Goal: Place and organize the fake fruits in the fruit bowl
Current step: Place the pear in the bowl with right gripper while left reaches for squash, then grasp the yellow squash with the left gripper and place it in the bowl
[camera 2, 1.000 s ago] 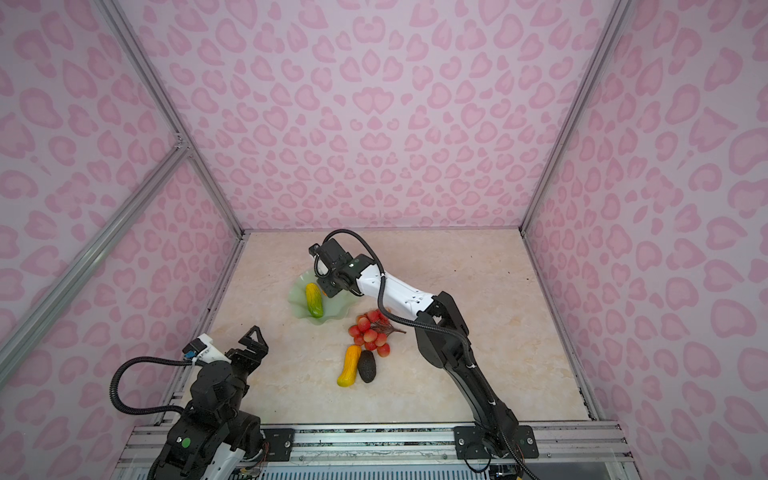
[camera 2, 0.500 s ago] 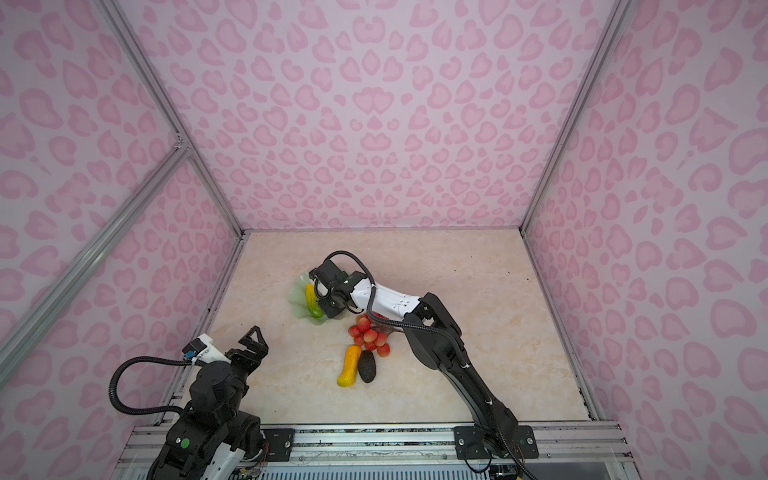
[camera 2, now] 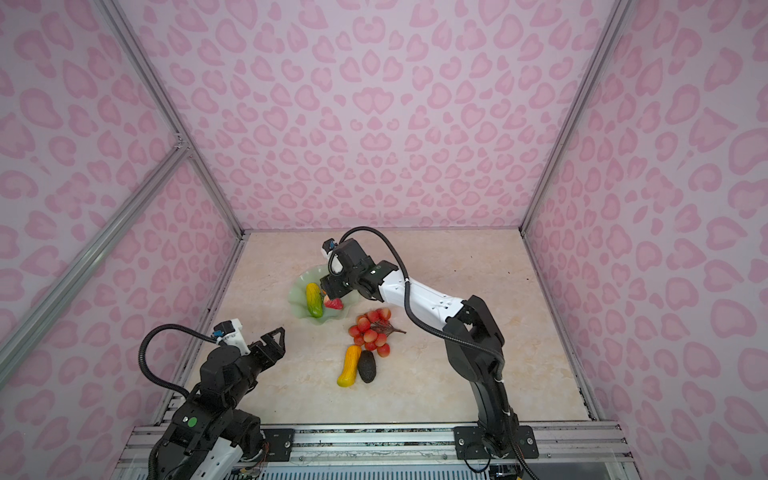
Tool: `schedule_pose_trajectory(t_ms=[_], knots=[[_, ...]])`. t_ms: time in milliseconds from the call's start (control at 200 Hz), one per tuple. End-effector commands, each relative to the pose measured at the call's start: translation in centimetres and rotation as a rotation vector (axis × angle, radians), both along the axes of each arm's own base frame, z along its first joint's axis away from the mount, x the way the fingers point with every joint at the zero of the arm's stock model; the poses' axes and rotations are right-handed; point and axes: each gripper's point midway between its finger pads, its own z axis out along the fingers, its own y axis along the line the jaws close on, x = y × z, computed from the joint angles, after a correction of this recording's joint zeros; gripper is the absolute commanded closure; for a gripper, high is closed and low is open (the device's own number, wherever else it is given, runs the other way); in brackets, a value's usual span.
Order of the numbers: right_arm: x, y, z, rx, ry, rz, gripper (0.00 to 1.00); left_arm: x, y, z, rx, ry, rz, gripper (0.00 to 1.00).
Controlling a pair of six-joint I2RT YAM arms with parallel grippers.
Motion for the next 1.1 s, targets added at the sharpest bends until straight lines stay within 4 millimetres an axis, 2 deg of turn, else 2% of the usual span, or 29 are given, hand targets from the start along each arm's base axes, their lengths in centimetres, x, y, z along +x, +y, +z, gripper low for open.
schedule_pose_trajectory(t_ms=[0,55,70,85,185,330,475,635,825,910,1095], knots=[[1.0,-1.2,3.3,0.115,-0.074,-0.068,0.18,0.2,-3.4,1.1,-0.026,-0.011,-0.189,0.18],[0.9,-3.0,4.2,0.153,-0.084,-0.106,0.17,0.0,-4.6,0.7,-0.031,0.016,-0.245,0.19],[1.0,-3.5,5.0,0.173,-0.094,-0.118,0.16,-0.1,-4.9,0.6,-0.030,0.024,-0.259,0.19],[0.8,-4.2,4.1,0.168,-0.080,-0.131,0.16,-0.2,-5.3,0.4,-0.030,0.032,-0.273,0.20],[0.9,-8.3,4.4,0.240,-0.070,-0.230,0.15,-0.9,-7.4,-0.8,-0.004,0.072,-0.343,0.21],[0.6,-14.5,2.7,0.314,-0.036,-0.379,0.12,-2.0,-10.5,-2.7,0.047,0.122,-0.427,0.22],[-0.2,-18.5,1.8,0.330,-0.046,-0.464,0.10,-2.2,-13.5,-4.1,0.110,0.166,-0.506,0.22],[-0.8,-20.6,1.5,0.280,-0.046,-0.498,0.08,-1.7,-16.3,-5.7,0.199,0.208,-0.559,0.22],[-1.1,-21.3,0.9,0.266,-0.032,-0.504,0.08,-1.1,-19.1,-7.3,0.279,0.254,-0.595,0.21],[-1.2,-21.6,0.7,0.258,-0.024,-0.508,0.08,-1.0,-19.4,-8.7,0.315,0.309,-0.587,0.22],[-1.3,-22.2,0.5,0.261,-0.018,-0.516,0.08,-1.3,-18.6,-11.4,0.368,0.410,-0.548,0.35]])
